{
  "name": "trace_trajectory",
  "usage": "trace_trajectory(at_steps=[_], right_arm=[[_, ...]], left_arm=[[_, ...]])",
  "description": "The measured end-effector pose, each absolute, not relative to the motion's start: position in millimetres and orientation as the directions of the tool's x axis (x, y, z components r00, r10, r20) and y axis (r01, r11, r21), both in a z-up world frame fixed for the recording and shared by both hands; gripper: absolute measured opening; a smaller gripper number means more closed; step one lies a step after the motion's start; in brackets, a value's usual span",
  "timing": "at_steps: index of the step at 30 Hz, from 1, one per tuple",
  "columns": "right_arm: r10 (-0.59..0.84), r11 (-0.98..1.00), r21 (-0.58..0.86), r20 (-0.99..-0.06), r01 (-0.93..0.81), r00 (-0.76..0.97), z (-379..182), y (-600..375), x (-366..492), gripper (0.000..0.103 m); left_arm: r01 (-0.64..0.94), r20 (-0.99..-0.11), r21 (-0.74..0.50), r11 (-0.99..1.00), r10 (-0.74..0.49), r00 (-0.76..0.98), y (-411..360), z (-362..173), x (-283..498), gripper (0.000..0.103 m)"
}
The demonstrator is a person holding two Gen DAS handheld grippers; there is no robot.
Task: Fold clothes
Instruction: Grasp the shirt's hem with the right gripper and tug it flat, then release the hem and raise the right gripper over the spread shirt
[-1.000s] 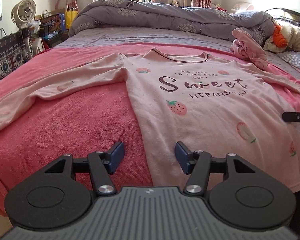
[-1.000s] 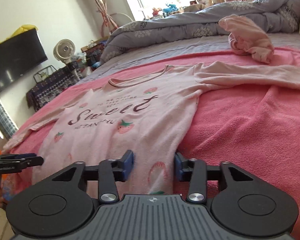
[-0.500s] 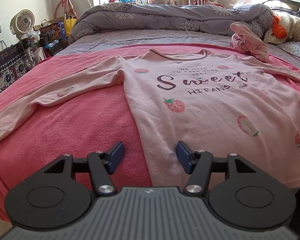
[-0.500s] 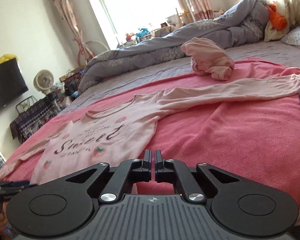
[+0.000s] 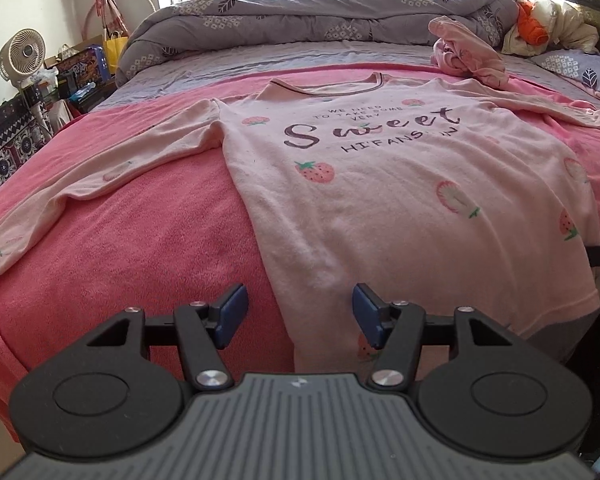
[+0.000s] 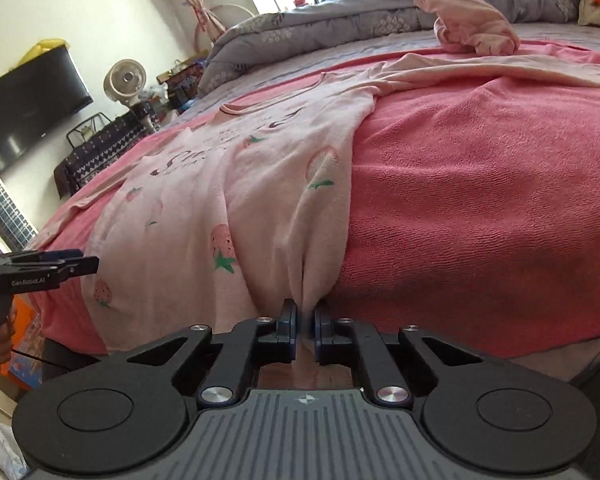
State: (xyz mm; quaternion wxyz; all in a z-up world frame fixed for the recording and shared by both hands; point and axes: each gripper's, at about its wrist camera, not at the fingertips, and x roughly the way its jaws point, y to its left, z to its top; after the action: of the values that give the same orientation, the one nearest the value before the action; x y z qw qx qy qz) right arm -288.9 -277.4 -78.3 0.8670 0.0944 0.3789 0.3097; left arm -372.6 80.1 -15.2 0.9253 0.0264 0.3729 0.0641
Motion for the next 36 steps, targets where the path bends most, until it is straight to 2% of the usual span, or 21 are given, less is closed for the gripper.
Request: trace_trajectory(at_steps=[5, 8, 14, 16, 19, 23, 26, 30, 33, 36], right_arm=[[0.576, 0.817, 0.371, -0.5, -0.441, 0.647, -33.6, -301.4, -315.6, 0.009], [0.511, 0.86, 0.322, -0.527, -0.397, 0.679, -27.8, -312.3, -314.8, 0.009], [0.39, 0.918, 0.252, -0.702, -0.305, 0.595, -82.9, -300.3, -290.0, 0.011], [0.378, 0.922, 0.233, -0.711, -0.308, 0.593, -84.7, -299.4, -287.7, 0.013], [0.349, 0.931, 0.185, -0.707, -0.315, 0.615, -71.9, -308.1, -289.0, 0.028], [0.285, 0.949, 0.094, -0.657, -0.299, 0.697, -38.4, -315.4, -285.6, 0.03], [0.334, 0.936, 0.103, -0.564, -0.336, 0.756, -12.4, -308.7, -272.0, 0.03], [0.485, 0.868, 0.137, -0.442, -0.477, 0.755, 5.1, -264.9, -244.5, 0.03], [0.542, 0.831, 0.142, -0.425, -0.538, 0.725, -0.6, -221.6, -213.5, 0.03], [0.536, 0.825, 0.129, -0.488, -0.55, 0.689, -20.0, -193.6, -180.3, 0.03]], left_arm=[[-0.1, -0.696, 0.102, 0.99, 0.143, 0.704, 80.2, -18.9, -376.0, 0.061], [-0.102, -0.696, 0.111, 0.989, 0.151, 0.702, 77.9, -21.5, -374.6, 0.062], [-0.09, -0.699, 0.12, 0.989, 0.149, 0.699, 80.9, -23.0, -377.5, 0.063], [-0.084, -0.701, 0.124, 0.989, 0.147, 0.698, 82.0, -22.4, -378.2, 0.063], [-0.073, -0.678, 0.154, 0.985, 0.16, 0.717, 83.1, -9.7, -377.3, 0.063], [-0.055, -0.586, 0.207, 0.977, 0.169, 0.793, 80.6, 22.4, -374.5, 0.063], [-0.014, -0.539, 0.242, 0.97, 0.146, 0.829, 68.7, 32.8, -357.4, 0.063], [0.054, -0.571, 0.222, 0.973, 0.085, 0.817, 51.7, 17.7, -326.6, 0.063], [0.072, -0.64, 0.217, 0.973, 0.087, 0.763, 46.3, -8.4, -312.6, 0.064], [0.076, -0.631, 0.199, 0.977, 0.069, 0.773, 53.2, -16.4, -320.2, 0.066]])
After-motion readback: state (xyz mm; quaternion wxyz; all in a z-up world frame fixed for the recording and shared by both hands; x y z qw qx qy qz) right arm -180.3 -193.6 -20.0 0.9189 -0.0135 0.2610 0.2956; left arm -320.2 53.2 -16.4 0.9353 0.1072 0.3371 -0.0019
